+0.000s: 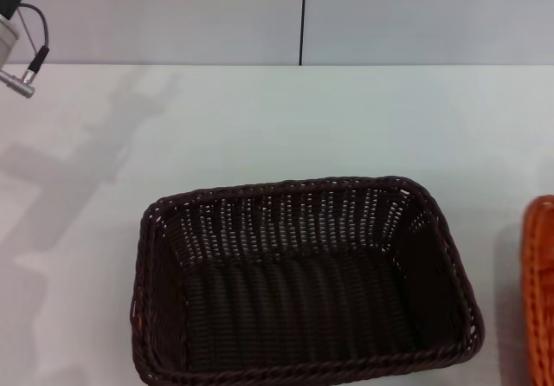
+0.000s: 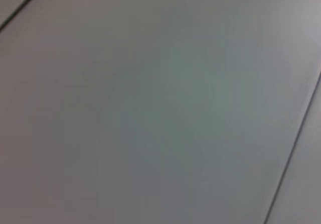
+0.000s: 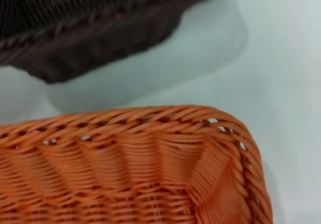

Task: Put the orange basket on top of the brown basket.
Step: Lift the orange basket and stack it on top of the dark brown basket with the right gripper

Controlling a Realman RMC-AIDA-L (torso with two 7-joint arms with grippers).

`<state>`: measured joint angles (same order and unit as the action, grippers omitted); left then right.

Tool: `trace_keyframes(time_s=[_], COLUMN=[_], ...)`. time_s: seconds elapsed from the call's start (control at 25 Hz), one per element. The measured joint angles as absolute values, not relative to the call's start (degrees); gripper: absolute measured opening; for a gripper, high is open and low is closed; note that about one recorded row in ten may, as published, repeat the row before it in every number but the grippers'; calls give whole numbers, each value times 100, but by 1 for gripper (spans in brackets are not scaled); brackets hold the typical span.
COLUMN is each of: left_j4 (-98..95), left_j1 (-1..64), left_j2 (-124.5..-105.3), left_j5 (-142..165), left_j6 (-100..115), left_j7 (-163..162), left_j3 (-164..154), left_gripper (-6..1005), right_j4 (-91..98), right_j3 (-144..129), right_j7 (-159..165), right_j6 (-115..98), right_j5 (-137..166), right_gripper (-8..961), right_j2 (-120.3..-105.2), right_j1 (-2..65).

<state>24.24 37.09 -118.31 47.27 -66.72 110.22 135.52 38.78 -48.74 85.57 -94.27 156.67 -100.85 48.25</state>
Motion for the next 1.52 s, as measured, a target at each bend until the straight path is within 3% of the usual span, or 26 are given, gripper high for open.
trace_keyframes(time_s=[0.12,0.56,1.24,1.36,1.52], left_j4=[2372,2320,2377,2379,2419], left_j1=[3705,3691,3580,3546,3482], left_j2=[-11831,-11836,-11813,-11803,-11795], left_j5=[4729,4728,4728,4729,4728], left_j6=[-6671,-6707,-6723,-6725,-6725], left_j7=[11022,11015,10996,10996,10995], left_j3=[13614,13703,13800,13835,13845], left_gripper=[841,840,840,840,840], right_j4=[3870,3926,5234,5373,5310], right_j3=[-4382,-3421,-1060,-934,-943], right_j7=[8662,8796,9315,9678,10096], right_j6=[-9666,-9660,-9238,-8981,-8544], right_j5=[16054,16264,15629,14758,13430], right_gripper=[150,133,135,136,136], right_j2=[-9955,-9915,-9721,-9738,-9892], right_j1=[4775,4420,3772,3535,3216])
